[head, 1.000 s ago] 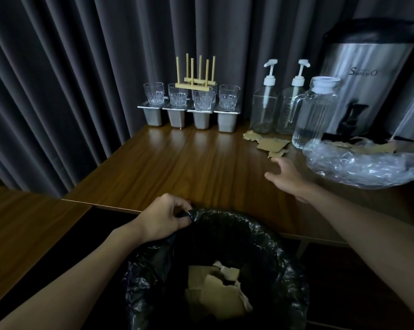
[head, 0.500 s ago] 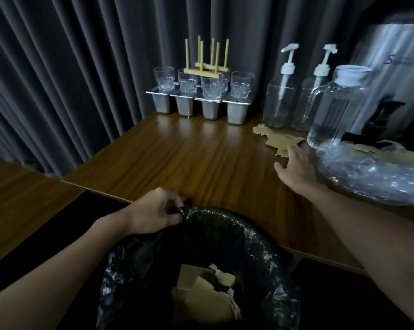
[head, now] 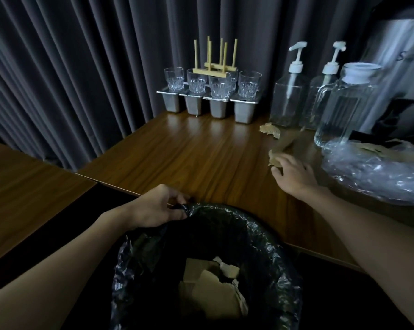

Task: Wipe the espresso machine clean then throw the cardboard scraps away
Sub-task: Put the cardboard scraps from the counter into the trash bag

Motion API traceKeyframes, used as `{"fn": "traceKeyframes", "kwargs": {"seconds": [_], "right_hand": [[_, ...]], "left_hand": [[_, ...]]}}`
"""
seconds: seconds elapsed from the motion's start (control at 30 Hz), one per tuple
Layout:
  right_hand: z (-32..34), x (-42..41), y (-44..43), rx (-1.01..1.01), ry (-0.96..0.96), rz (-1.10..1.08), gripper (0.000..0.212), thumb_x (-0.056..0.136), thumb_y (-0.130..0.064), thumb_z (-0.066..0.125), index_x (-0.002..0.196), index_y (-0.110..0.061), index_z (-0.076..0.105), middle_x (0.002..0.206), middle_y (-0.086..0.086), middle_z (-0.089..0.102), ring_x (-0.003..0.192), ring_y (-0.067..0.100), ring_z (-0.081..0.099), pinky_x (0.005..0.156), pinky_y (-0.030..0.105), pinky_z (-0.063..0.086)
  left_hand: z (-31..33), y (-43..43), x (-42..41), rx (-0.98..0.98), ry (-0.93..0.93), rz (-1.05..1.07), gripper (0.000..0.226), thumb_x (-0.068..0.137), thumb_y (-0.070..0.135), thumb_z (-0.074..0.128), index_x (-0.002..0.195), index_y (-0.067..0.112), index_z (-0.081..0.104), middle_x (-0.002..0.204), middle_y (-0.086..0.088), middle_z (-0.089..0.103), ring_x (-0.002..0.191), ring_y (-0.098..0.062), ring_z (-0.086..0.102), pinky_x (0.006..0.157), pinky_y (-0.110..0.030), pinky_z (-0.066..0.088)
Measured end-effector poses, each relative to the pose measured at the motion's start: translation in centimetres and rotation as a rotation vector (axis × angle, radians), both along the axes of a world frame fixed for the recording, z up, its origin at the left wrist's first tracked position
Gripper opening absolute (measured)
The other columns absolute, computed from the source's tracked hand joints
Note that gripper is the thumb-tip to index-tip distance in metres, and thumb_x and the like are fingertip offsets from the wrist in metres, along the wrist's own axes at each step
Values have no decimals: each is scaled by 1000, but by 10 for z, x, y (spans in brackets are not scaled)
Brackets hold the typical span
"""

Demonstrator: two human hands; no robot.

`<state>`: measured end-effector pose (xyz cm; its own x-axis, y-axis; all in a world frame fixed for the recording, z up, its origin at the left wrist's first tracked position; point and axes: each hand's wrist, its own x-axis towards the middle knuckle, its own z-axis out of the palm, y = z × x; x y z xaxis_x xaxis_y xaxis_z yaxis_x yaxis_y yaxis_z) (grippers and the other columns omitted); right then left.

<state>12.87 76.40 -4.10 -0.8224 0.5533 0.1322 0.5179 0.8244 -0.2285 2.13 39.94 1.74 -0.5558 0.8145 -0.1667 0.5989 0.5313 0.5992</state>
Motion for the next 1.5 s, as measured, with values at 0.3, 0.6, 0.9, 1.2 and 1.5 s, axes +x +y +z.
{"fn": "traceKeyframes", "kwargs": {"seconds": [0.3, 0.6, 0.9, 1.2, 1.5], "right_hand": [[15, 42, -72, -169, 224, 210, 34, 98, -38, 51, 128, -24, 57, 140, -11, 46, 133, 13, 38, 107, 41, 31], [54, 44, -166, -513, 47, 571, 48, 88, -40, 69, 133, -29, 56, 120, -10, 63, 106, -1, 60, 86, 16, 50], [57, 44, -165, -406, 82, 531, 33, 96, -20, 60, 130, -19, 62, 128, -5, 65, 116, 3, 58, 100, 27, 49], [53, 41, -158, -441, 78, 545, 33, 95, -21, 62, 128, -19, 64, 125, -5, 66, 114, 1, 59, 99, 28, 50], [46, 37, -113, -242, 151, 233, 43, 100, -42, 46, 141, -27, 47, 148, -4, 42, 138, 16, 33, 111, 37, 30]], "left_hand": [[0, 1, 2, 31, -15, -33, 16, 87, 20, 77, 97, 11, 69, 129, 2, 63, 125, -10, 54, 106, -32, 42], [4, 4, 7, 96, -4, -49, 11, 86, 21, 77, 95, 14, 73, 95, 1, 72, 82, -2, 64, 70, -17, 47], [4, 0, 11, 183, -224, -88, 17, 91, 22, 71, 108, 18, 71, 109, 3, 73, 103, -4, 66, 90, -23, 51], [-6, 14, 8, 276, -54, -113, 13, 89, 30, 75, 84, 18, 75, 85, 4, 75, 81, -8, 70, 79, -39, 57], [-19, 23, -1, 241, -15, -111, 16, 89, 34, 73, 78, 22, 71, 109, 6, 71, 124, -1, 56, 109, -36, 43]]}}
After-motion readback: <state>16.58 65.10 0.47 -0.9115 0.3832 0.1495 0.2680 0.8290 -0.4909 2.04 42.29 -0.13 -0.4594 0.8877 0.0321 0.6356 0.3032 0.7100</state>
